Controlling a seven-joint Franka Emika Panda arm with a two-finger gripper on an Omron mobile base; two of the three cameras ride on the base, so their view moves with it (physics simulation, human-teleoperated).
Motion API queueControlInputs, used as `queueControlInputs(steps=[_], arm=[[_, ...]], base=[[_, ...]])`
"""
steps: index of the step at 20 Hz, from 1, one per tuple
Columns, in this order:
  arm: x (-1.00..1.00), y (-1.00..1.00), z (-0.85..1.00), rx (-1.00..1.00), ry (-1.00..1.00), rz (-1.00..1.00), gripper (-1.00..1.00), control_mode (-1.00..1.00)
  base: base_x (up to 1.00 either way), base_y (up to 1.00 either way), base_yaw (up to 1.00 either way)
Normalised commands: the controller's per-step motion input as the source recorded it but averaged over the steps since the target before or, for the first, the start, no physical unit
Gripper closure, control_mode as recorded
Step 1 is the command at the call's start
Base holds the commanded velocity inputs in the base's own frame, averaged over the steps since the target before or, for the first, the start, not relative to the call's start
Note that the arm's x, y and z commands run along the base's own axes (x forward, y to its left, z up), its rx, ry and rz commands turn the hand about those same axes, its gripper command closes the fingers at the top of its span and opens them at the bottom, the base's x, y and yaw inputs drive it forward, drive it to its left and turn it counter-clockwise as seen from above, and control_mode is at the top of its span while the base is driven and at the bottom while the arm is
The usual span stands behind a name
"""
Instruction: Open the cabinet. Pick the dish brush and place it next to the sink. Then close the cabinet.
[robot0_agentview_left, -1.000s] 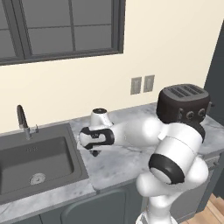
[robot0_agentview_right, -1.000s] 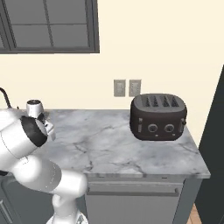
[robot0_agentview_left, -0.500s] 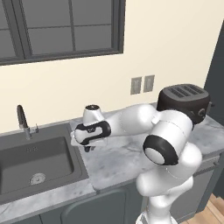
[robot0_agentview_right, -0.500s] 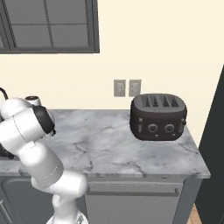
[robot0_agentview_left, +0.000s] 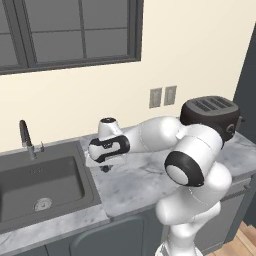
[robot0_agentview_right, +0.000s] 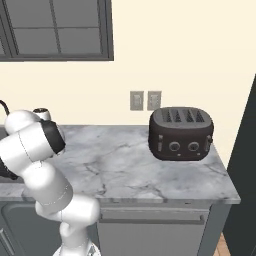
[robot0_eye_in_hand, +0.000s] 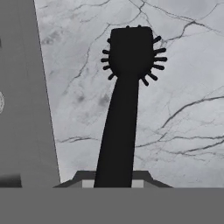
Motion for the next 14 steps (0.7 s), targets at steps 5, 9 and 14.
queueControlInputs(steps=[5,9,14], arm=[[0.03,-0.07,-0.09,0.00,0.00,0.21,1.00,-1.00],[0.00,0.00,0.00,0.00,0.00,0.00,1.00,-1.00],[0.00,0.00,0.00,0.00,0.00,0.00,-1.00,-1.00]], base=[[0.00,0.00,0.00],[0.00,0.00,0.00],[0.00,0.00,0.00]])
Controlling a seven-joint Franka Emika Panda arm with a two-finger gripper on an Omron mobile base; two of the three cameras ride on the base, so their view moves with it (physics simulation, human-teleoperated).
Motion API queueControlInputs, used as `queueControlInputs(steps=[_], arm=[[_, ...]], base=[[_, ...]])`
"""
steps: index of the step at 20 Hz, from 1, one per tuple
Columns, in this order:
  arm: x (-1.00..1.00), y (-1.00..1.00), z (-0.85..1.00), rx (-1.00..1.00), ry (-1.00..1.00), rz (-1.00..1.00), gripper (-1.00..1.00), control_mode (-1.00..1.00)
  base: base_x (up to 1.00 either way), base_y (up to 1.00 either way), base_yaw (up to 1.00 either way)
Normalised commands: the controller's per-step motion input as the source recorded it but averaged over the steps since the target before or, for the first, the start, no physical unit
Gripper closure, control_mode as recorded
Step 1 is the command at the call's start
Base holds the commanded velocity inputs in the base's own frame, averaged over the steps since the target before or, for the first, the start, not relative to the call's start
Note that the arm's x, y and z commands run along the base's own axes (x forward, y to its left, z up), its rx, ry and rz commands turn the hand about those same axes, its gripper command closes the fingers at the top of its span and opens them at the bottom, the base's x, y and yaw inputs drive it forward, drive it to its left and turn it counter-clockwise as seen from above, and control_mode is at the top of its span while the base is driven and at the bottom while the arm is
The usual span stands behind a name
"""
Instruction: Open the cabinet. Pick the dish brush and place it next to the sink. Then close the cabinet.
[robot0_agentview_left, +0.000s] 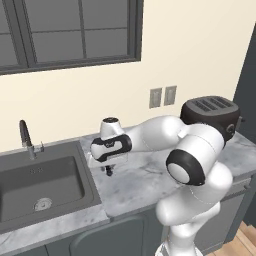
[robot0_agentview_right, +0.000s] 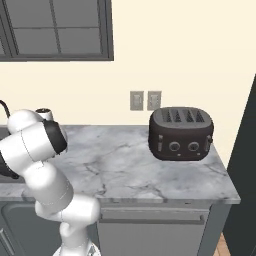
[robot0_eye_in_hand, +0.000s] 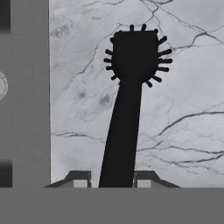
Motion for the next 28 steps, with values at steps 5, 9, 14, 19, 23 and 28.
queueControlInputs(steps=[5,9,14,19,23,28], arm=[[0.00,0.00,0.00,0.00,0.00,0.00,-1.00,-1.00],[-0.12,0.00,0.06,0.00,0.00,0.00,-1.00,-1.00],[-0.88,-0.02,0.74,0.00,-0.18,0.00,-1.00,-1.00],[-0.81,-0.09,0.71,0.00,-0.14,0.00,-1.00,-1.00],[-0.58,-0.35,0.79,0.00,-0.12,0.00,-1.00,-1.00],[-0.33,-0.53,0.94,0.00,-0.04,0.00,-1.00,-1.00]], base=[[0.00,0.00,0.00],[0.00,0.00,0.00],[0.00,0.00,0.00],[0.00,0.00,0.00],[0.00,0.00,0.00],[0.00,0.00,0.00]])
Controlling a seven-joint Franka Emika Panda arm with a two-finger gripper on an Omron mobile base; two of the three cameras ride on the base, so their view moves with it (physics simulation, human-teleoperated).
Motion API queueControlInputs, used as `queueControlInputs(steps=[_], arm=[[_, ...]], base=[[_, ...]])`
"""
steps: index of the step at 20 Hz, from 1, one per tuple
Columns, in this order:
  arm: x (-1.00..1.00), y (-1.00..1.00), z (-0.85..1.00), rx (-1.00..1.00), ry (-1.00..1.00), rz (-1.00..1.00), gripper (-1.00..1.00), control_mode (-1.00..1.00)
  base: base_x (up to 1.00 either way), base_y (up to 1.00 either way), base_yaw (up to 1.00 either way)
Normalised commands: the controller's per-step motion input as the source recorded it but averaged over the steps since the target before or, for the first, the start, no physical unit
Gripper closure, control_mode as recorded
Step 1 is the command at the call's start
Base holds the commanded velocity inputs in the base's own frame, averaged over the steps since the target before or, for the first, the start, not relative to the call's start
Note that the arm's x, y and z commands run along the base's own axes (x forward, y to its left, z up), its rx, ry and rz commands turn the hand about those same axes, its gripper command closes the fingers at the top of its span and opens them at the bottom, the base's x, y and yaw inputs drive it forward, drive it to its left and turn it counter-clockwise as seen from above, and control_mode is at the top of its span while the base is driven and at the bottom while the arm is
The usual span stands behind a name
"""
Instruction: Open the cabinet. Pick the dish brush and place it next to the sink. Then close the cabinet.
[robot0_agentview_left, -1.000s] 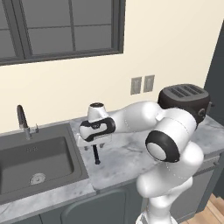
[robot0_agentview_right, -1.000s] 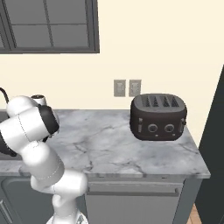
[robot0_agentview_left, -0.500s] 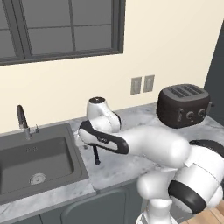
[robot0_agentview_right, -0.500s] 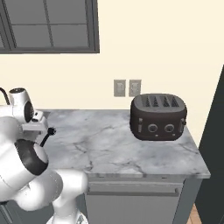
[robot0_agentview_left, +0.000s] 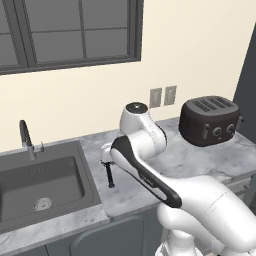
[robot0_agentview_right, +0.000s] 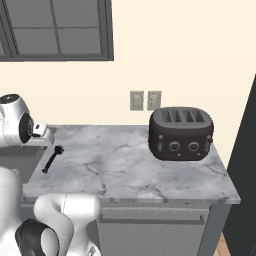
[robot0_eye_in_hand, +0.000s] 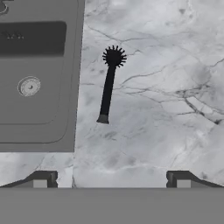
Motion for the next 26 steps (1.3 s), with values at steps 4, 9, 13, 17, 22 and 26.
queueControlInputs(steps=[4,9,13,17,22,26], arm=[[-0.27,-0.77,0.78,0.00,-0.02,0.00,-1.00,-1.00],[-0.30,-0.74,0.47,0.00,-0.02,0.00,-1.00,-1.00],[-0.03,0.00,0.00,0.00,-0.04,0.00,-1.00,-1.00],[0.00,0.00,0.00,0.00,0.00,0.00,-1.00,-1.00],[0.00,0.00,0.00,0.00,0.00,0.00,-1.00,1.00],[0.00,0.00,0.00,0.00,0.00,0.00,-1.00,1.00]], base=[[0.00,0.00,0.00],[0.00,0.00,0.00],[0.00,0.00,0.00],[0.00,0.00,0.00],[-0.03,0.00,0.00],[-0.95,-0.36,0.00]])
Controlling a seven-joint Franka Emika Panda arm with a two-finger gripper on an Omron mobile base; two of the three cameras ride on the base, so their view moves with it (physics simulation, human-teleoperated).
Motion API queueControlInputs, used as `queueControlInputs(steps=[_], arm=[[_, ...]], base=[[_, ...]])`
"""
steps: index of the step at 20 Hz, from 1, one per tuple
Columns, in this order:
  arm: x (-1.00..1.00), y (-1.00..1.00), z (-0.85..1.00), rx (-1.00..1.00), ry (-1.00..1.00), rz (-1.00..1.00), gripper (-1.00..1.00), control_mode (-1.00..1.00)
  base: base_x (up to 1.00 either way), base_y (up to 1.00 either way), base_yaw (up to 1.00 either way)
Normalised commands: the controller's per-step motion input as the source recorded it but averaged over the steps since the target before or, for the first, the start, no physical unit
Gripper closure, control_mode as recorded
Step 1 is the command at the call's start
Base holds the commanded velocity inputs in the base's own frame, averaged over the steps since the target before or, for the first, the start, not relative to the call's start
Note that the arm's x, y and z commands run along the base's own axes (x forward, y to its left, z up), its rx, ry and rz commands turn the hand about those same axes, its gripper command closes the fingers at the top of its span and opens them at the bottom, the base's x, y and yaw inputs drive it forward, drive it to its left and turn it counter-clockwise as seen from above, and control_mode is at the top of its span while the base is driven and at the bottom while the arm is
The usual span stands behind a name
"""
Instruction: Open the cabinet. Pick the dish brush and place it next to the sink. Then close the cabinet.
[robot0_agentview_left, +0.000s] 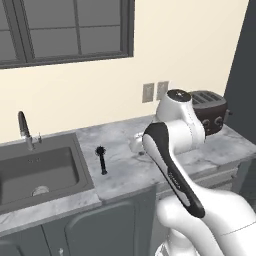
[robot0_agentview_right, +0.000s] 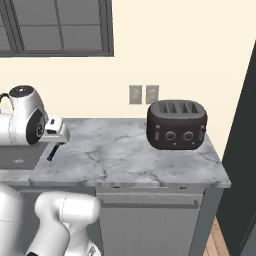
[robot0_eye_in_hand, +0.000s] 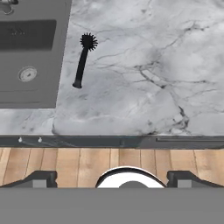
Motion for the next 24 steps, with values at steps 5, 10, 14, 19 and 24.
queueControlInputs(steps=[5,10,14,19,24], arm=[[0.00,0.00,0.00,0.00,0.00,0.00,-1.00,1.00],[0.00,0.00,0.00,0.00,0.00,0.00,-1.00,1.00],[0.00,0.00,0.00,0.00,0.00,0.00,-1.00,1.00],[0.00,0.00,0.00,0.00,0.00,0.00,-1.00,1.00],[0.00,0.00,0.00,0.00,0.00,0.00,-1.00,1.00]], base=[[-0.66,0.06,0.31],[-0.06,0.75,0.94],[0.00,0.10,1.00],[0.00,0.00,1.00],[0.00,0.00,1.00]])
